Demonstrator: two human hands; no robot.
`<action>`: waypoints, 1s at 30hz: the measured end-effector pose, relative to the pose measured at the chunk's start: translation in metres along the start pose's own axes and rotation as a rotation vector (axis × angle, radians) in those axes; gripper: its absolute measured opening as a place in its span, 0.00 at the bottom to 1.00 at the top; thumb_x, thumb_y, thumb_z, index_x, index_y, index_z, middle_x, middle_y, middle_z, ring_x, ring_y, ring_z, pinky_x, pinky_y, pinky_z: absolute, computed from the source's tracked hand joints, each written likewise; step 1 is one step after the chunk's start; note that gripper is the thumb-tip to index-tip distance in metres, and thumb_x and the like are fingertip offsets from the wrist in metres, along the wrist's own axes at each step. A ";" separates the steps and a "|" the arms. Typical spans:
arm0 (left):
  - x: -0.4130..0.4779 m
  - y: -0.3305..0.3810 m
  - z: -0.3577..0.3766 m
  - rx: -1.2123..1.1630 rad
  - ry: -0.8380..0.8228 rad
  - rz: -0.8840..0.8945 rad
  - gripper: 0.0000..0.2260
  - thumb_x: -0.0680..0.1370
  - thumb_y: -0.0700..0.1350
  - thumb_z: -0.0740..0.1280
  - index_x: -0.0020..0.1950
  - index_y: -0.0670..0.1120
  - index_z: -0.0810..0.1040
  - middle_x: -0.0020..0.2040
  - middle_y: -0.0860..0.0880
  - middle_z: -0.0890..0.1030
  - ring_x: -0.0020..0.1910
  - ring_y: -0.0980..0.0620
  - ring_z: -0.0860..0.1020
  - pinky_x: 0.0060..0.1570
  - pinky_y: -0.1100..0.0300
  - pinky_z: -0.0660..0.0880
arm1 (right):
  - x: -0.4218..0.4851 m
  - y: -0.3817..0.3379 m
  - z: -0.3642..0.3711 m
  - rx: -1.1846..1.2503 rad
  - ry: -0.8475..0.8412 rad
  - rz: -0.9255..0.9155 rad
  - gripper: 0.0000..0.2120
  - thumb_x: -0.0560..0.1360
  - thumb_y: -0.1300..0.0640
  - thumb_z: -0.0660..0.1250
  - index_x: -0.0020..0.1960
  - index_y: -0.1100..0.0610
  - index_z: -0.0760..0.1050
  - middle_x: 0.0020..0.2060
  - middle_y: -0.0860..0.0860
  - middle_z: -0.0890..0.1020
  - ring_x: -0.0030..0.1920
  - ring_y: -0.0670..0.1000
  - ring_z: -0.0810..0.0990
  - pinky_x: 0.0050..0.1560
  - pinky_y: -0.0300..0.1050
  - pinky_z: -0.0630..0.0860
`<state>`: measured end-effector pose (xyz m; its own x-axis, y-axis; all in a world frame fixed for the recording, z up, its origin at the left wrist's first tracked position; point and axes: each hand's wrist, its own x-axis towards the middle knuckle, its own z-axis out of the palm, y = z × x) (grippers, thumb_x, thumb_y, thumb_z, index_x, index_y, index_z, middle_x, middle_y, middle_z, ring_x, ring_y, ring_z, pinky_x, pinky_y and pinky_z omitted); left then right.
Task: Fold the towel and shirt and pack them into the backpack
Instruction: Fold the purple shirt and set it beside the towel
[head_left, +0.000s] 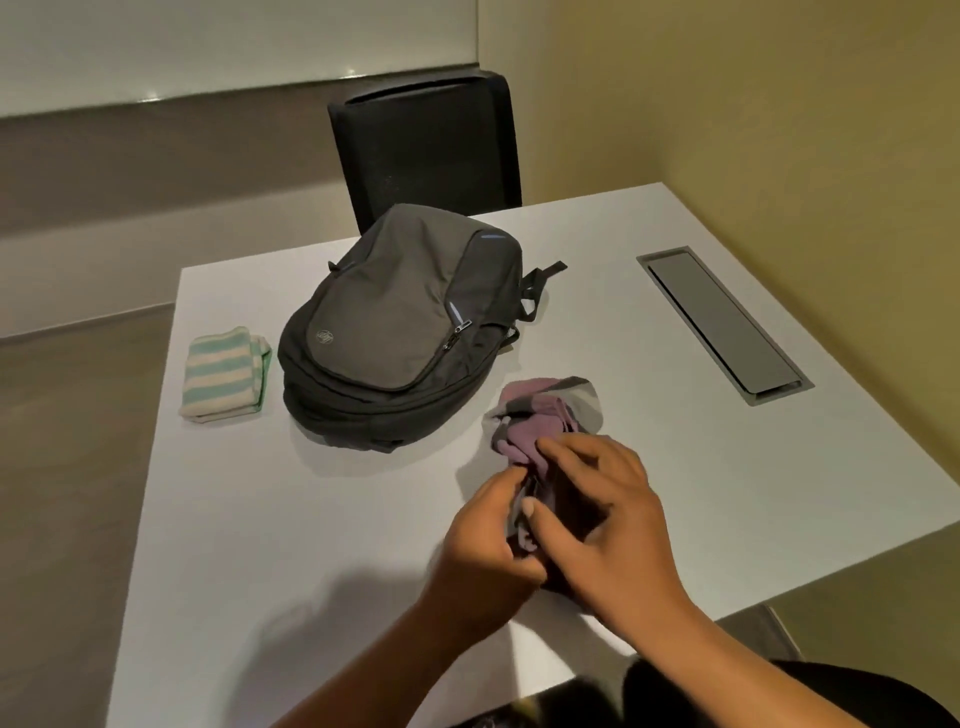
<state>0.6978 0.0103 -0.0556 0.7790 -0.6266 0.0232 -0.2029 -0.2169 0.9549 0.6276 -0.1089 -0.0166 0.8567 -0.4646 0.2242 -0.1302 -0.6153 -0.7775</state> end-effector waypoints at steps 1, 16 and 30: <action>-0.003 0.009 -0.002 -0.070 0.009 -0.024 0.22 0.71 0.38 0.70 0.58 0.62 0.76 0.52 0.56 0.82 0.53 0.59 0.80 0.55 0.60 0.77 | -0.002 -0.012 0.000 0.028 -0.019 -0.010 0.24 0.70 0.44 0.67 0.65 0.47 0.78 0.61 0.35 0.74 0.66 0.38 0.68 0.66 0.31 0.63; -0.026 0.103 -0.161 -0.092 0.145 0.100 0.09 0.78 0.46 0.63 0.48 0.43 0.81 0.43 0.45 0.83 0.45 0.47 0.81 0.49 0.50 0.78 | 0.063 -0.127 0.022 0.305 -0.421 -0.470 0.27 0.77 0.52 0.70 0.73 0.54 0.67 0.71 0.44 0.72 0.72 0.47 0.69 0.69 0.38 0.67; -0.042 0.118 -0.307 1.021 0.492 0.209 0.21 0.65 0.42 0.70 0.57 0.56 0.77 0.54 0.57 0.76 0.50 0.48 0.78 0.41 0.51 0.77 | 0.106 -0.208 0.034 0.050 -0.097 -0.762 0.12 0.70 0.64 0.68 0.51 0.55 0.82 0.42 0.40 0.81 0.45 0.39 0.79 0.46 0.30 0.71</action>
<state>0.8231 0.2409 0.1471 0.7750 -0.4103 0.4806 -0.5662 -0.7887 0.2396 0.7630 -0.0085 0.1486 0.7413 0.1355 0.6573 0.5338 -0.7126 -0.4552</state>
